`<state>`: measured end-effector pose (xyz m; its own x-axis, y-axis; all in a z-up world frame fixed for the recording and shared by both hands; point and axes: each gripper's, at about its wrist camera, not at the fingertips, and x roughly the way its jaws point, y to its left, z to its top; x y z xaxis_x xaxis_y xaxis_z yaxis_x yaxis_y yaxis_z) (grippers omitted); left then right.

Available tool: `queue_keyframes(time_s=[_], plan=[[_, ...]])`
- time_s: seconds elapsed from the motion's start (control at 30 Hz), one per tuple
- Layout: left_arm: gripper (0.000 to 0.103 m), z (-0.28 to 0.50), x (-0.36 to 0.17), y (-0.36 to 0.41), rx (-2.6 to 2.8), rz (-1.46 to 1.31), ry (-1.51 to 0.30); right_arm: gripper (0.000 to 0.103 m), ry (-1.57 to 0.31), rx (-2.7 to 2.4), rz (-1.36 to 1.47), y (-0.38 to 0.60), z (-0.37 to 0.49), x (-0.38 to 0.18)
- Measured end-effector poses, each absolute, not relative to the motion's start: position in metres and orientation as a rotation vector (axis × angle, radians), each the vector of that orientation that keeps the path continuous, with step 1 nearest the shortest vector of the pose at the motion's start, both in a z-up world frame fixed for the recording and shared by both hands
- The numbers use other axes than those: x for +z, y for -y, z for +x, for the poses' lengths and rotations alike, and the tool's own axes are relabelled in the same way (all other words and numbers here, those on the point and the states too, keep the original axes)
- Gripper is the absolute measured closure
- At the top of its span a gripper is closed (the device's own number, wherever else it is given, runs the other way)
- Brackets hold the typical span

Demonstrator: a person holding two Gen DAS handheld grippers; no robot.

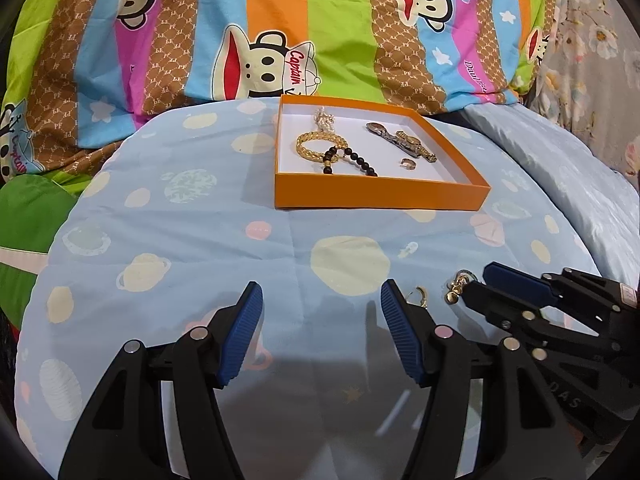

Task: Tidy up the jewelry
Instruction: 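Move both grippers back to the remaining earrings and silver ring on the sheet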

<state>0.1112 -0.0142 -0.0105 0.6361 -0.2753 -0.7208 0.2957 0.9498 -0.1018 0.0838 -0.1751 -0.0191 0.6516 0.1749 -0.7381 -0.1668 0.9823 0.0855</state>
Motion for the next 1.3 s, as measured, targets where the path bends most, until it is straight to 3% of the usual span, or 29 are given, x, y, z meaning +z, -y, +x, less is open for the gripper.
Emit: queue_keyframes(time_s=[0.1,0.23,0.77,1.3], plan=[[0.043,0.111,-0.01,0.014,-0.33,0.029,-0.817,0.079,-0.881,0.193,0.019,0.174,0.093,-0.024],[0.044,0.112,-0.01,0.014,-0.332,0.026,-0.82,0.088,-0.868,0.185,0.042,0.178,0.093,-0.023],[0.043,0.108,-0.01,0.018,-0.361,0.028,-0.821,0.088,-0.693,0.206,0.202,0.214,0.062,0.012],[0.04,0.102,-0.011,0.026,-0.409,0.053,-0.817,0.088,-0.75,0.212,0.243,0.224,0.067,0.002]])
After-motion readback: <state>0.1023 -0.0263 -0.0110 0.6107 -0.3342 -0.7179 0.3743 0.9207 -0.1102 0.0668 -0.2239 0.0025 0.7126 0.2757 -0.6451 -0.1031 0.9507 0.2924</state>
